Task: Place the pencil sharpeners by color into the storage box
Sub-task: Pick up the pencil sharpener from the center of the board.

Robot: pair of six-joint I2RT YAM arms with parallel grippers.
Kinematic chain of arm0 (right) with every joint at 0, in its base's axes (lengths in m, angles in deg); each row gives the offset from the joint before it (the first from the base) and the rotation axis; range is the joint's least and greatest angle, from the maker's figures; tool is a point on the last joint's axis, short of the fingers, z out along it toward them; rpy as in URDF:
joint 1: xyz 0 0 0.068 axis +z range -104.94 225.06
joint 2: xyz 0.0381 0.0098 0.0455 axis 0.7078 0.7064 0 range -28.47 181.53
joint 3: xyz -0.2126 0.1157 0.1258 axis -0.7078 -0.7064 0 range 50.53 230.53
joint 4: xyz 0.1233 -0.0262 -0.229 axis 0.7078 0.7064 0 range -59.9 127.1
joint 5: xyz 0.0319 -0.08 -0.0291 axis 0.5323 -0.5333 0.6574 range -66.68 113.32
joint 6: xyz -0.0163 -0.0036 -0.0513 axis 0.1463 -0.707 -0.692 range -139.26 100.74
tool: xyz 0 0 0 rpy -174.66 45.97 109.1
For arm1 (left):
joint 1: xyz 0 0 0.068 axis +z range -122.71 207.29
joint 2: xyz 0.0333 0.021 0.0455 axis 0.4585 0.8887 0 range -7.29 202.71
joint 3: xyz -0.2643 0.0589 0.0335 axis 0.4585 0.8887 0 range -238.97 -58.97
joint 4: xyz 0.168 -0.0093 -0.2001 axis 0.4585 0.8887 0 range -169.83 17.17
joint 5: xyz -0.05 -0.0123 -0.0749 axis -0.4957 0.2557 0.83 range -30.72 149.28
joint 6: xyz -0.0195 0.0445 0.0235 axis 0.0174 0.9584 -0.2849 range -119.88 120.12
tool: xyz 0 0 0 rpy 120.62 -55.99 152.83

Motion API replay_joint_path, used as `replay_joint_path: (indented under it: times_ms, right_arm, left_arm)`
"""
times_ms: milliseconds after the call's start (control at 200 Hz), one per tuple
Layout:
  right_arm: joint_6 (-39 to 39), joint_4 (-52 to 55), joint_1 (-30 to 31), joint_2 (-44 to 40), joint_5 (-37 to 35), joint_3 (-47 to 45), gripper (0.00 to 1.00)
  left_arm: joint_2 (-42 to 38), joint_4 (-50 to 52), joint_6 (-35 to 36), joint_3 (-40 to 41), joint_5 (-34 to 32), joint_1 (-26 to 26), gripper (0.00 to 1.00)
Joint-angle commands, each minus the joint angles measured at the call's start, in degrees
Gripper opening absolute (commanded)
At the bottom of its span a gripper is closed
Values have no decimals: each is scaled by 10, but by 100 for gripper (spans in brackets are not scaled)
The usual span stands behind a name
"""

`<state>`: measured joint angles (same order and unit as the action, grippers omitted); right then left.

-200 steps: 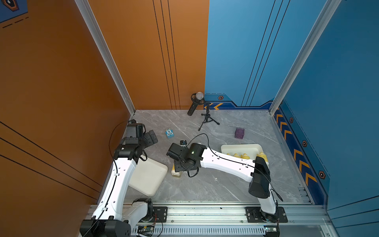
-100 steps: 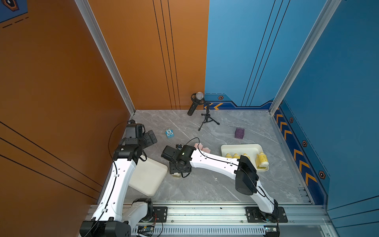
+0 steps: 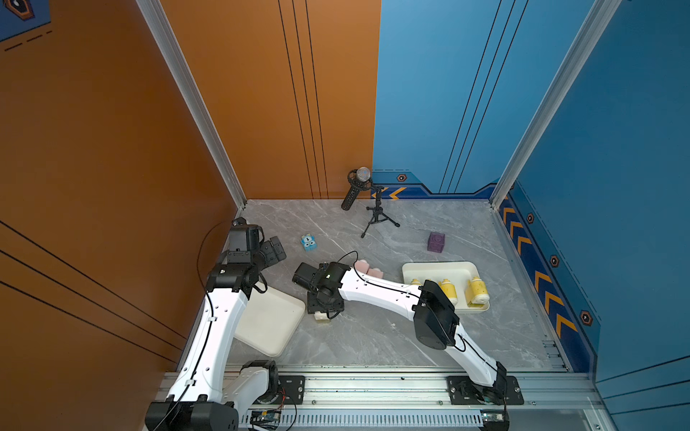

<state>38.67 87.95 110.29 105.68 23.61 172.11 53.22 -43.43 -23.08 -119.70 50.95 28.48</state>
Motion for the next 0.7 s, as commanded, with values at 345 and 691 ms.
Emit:
replay_joint_path:
  times_ms: [345,691]
  right_arm:
    - [-10,25,0,-40,-7,-38,35]
    - [-46,26,6,-97,-12,-88,29]
  left_arm:
    - [-8,-13,2,11,14,4,98]
    - [-4,-12,4,12,8,2,98]
